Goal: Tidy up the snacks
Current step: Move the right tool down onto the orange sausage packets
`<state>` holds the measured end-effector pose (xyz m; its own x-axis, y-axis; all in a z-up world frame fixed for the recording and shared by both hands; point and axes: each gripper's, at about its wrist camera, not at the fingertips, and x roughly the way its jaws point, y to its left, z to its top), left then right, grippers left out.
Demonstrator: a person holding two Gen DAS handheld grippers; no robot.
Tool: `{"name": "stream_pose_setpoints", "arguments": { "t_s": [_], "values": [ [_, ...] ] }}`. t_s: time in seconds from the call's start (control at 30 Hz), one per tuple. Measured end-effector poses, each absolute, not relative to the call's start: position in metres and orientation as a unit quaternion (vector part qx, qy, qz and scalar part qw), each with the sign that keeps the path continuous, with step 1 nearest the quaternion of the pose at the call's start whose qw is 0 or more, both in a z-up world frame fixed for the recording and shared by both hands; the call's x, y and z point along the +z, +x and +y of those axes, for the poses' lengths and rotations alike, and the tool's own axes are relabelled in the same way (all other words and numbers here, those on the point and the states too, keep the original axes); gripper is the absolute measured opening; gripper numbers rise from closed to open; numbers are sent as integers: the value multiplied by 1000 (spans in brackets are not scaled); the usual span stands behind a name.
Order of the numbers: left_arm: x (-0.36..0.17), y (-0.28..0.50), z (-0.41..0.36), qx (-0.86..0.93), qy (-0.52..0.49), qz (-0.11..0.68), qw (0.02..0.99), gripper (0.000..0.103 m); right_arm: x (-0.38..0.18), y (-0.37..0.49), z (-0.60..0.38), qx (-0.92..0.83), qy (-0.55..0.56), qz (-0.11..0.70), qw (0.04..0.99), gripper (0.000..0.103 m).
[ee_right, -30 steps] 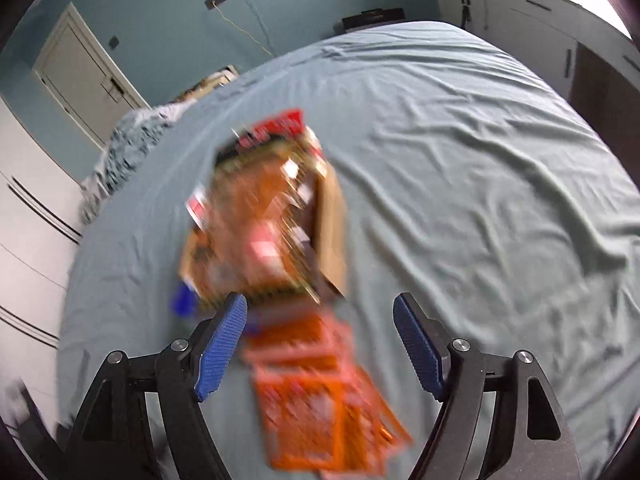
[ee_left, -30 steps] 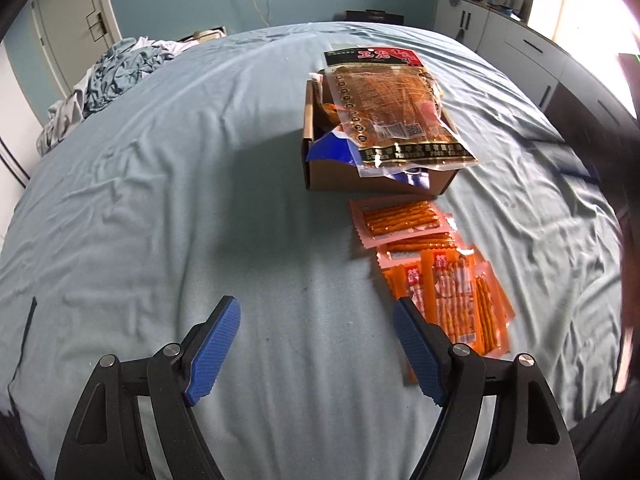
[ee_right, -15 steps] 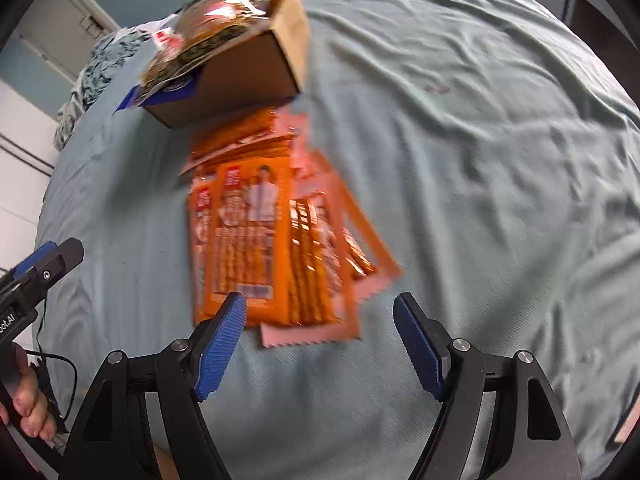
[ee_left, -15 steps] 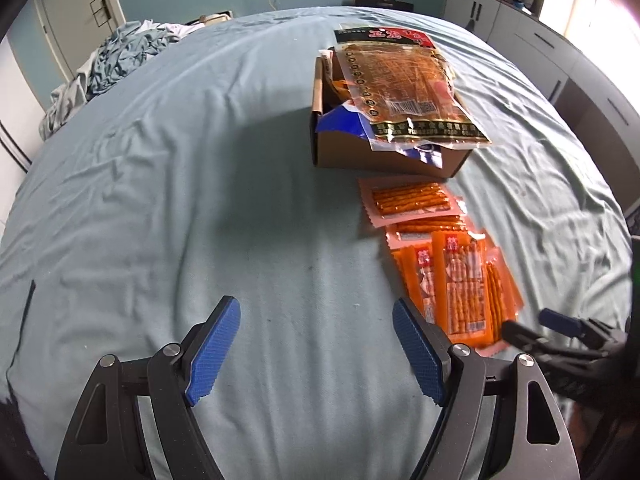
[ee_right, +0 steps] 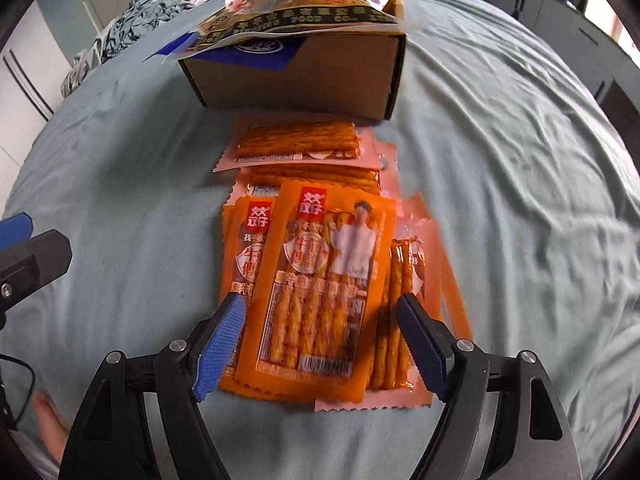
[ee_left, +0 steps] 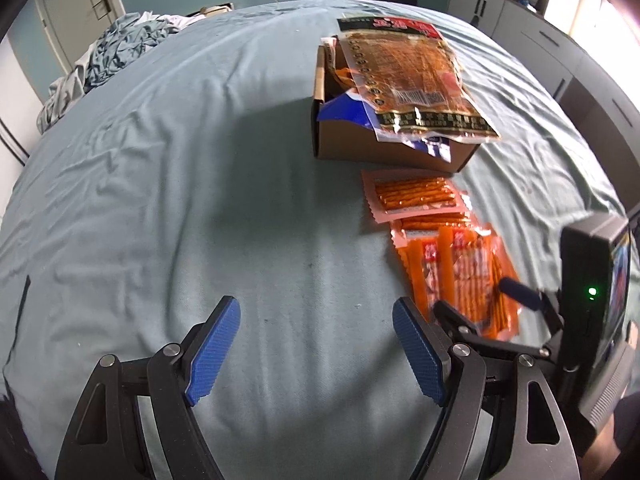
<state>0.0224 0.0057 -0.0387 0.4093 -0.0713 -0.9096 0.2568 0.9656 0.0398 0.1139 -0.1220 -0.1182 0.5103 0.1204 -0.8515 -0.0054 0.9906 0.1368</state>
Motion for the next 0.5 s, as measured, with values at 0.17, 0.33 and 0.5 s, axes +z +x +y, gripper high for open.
{"name": "stream_pose_setpoints", "arguments": {
  "t_s": [0.17,0.33,0.5],
  "values": [
    [-40,23,4,-97,94,535,834,79,-118,107,-125,30,72,487,870,63],
    [-39,22,5,-93,97,530,837,79,-114,93,-150,29,115,489,864,42],
    [-42,20,9,-84,108,525,840,79,-106,80,-176,24,176,492,853,36]
  ]
}}
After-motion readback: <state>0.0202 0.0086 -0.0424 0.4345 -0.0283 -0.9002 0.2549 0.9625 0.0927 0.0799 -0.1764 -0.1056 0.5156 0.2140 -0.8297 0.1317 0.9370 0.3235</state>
